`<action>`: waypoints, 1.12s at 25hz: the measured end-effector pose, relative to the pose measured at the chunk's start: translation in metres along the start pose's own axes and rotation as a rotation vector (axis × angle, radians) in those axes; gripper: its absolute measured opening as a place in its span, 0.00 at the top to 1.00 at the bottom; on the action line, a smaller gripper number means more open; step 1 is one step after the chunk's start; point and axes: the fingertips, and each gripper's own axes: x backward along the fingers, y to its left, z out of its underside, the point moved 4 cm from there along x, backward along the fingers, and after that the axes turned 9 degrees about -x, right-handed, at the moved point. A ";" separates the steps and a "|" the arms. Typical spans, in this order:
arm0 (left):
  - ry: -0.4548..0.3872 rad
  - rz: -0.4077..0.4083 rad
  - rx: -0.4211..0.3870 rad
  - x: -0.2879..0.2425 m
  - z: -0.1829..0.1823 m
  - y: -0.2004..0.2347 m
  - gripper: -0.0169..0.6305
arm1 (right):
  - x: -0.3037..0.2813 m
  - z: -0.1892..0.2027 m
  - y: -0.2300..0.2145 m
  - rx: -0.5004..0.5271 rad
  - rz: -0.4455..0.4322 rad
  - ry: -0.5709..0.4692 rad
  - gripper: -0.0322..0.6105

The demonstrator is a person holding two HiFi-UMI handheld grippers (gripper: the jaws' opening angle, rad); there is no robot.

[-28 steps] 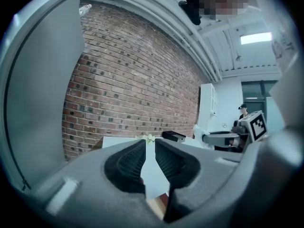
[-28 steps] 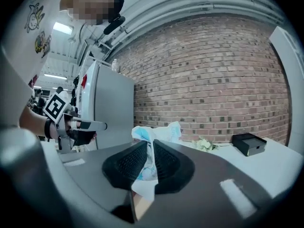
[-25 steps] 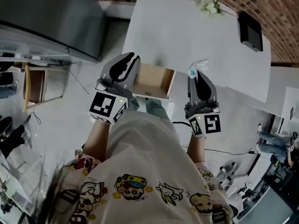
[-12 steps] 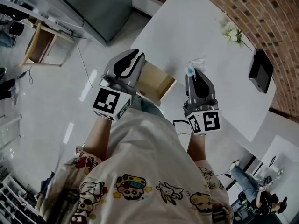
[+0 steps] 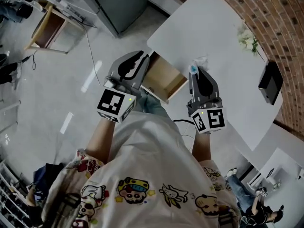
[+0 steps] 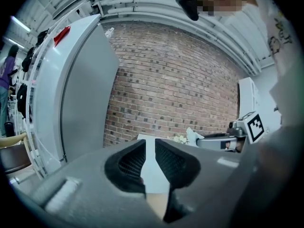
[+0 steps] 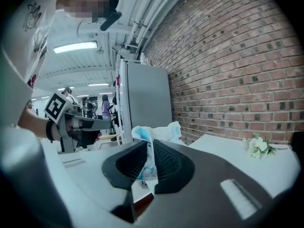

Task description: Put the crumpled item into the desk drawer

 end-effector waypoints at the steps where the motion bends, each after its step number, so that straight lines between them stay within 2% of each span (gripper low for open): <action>1: 0.003 -0.004 0.004 0.003 0.003 0.002 0.89 | -0.002 0.003 0.003 0.001 -0.005 0.008 0.87; 8: 0.038 -0.027 0.034 0.020 0.027 0.010 0.89 | -0.017 0.033 0.014 -0.003 -0.029 0.066 0.87; 15: 0.064 -0.091 0.048 0.026 0.052 0.015 0.89 | -0.033 0.068 0.019 -0.023 -0.088 0.156 0.87; 28: 0.138 -0.192 0.133 0.033 0.125 0.033 0.89 | -0.077 0.155 0.034 -0.036 -0.205 0.343 0.87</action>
